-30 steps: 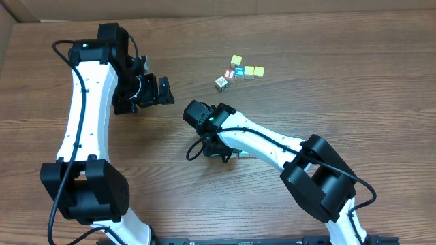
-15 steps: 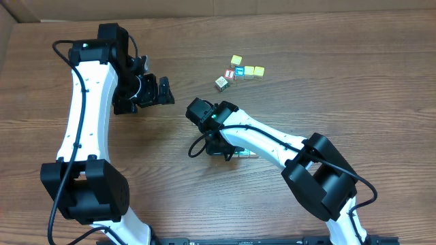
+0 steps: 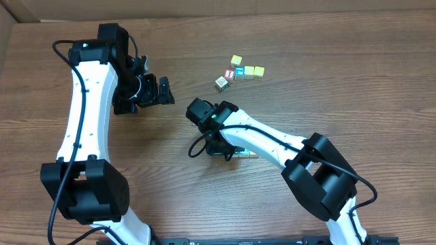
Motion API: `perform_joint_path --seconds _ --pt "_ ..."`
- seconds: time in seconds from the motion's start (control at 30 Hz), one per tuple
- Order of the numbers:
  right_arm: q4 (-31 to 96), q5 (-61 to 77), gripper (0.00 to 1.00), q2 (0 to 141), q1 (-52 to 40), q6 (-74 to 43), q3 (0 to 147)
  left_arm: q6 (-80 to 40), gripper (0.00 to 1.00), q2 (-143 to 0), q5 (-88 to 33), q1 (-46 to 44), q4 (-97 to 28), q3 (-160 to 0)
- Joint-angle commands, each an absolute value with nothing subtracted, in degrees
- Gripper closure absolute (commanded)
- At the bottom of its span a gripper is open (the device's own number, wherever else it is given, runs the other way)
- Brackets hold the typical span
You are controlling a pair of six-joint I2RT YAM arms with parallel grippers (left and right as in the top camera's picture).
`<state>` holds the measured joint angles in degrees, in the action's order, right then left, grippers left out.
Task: Flip 5 blocks
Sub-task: 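Raise the right arm away and move the left gripper toward the white block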
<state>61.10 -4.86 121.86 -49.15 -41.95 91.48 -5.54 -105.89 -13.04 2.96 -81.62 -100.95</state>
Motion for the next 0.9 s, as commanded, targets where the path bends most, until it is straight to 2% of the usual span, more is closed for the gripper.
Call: perform_joint_path --seconds 0.0,0.2,0.37,0.47,0.57,0.7,0.87 --pt "61.30 -4.56 0.95 120.64 -48.99 -40.97 94.08 -5.32 0.00 -106.61 -12.93 2.59 -81.58 -102.39" --pt "64.58 -4.38 0.90 120.57 -47.18 -38.74 101.73 -5.32 0.00 -106.61 -12.93 2.59 -81.58 -102.39" --pt "66.92 -2.13 0.88 120.53 -41.78 -36.49 106.61 -5.32 0.00 -106.61 -12.91 2.59 -81.58 -102.39" --pt "66.57 0.34 0.72 120.53 -37.28 -35.70 107.04 -5.32 0.00 -106.61 -12.91 2.59 -81.58 -102.39" --pt "66.61 2.59 0.67 120.53 -32.84 -35.48 107.00 -5.32 0.00 -106.61 -12.91 2.59 -81.58 -102.39" --pt "65.91 5.50 0.53 120.53 -27.83 -35.51 107.00 -5.32 0.00 -106.61 -12.93 2.59 -81.58 -102.39" --pt "65.19 5.72 0.43 120.55 -25.65 -35.53 107.00 -5.32 0.00 -106.61 -12.91 2.59 -81.58 -102.39"
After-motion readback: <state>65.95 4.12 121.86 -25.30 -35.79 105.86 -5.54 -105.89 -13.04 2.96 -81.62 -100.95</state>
